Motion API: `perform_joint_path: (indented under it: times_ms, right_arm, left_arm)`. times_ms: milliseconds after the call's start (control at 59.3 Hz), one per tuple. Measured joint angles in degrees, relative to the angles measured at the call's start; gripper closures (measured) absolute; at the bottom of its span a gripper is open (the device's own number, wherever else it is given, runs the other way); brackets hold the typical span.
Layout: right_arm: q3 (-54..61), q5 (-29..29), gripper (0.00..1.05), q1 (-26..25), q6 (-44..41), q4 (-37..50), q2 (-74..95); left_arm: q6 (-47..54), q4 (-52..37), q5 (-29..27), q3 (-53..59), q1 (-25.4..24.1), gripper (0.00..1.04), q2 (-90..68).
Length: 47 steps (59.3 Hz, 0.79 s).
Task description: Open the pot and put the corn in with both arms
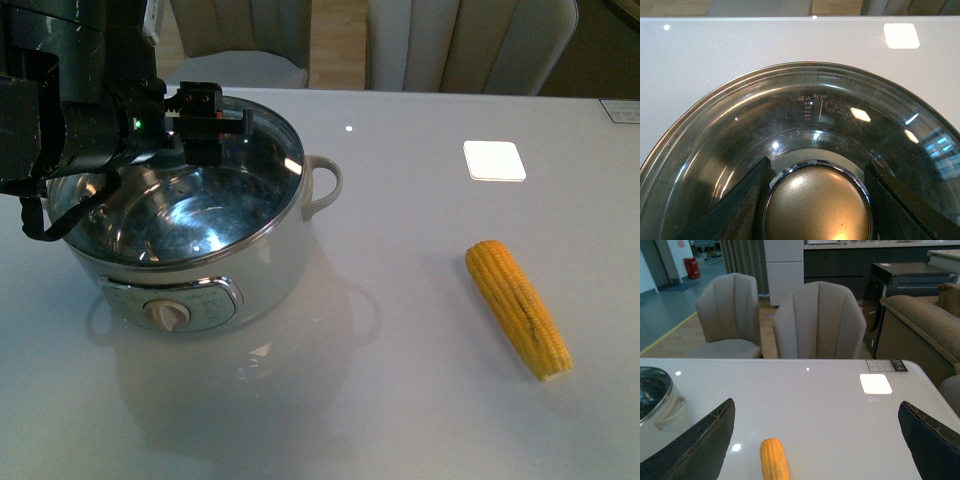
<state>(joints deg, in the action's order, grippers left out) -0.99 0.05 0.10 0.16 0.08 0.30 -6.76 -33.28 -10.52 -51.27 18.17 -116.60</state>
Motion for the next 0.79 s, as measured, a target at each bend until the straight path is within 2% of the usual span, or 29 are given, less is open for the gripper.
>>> perform_joint_path:
  times_ms: [371,793]
  right_arm:
    - [0.0,0.0,0.09,0.0,0.0,0.0,0.0]
    - [0.0,0.0,0.09,0.0,0.0,0.0,0.0]
  left_arm:
    - [0.1,-1.7,-0.2,1.0,-0.1,0.6,0.0]
    - [0.1,-2.2,-0.4,2.9,-0.8,0.6,2.3]
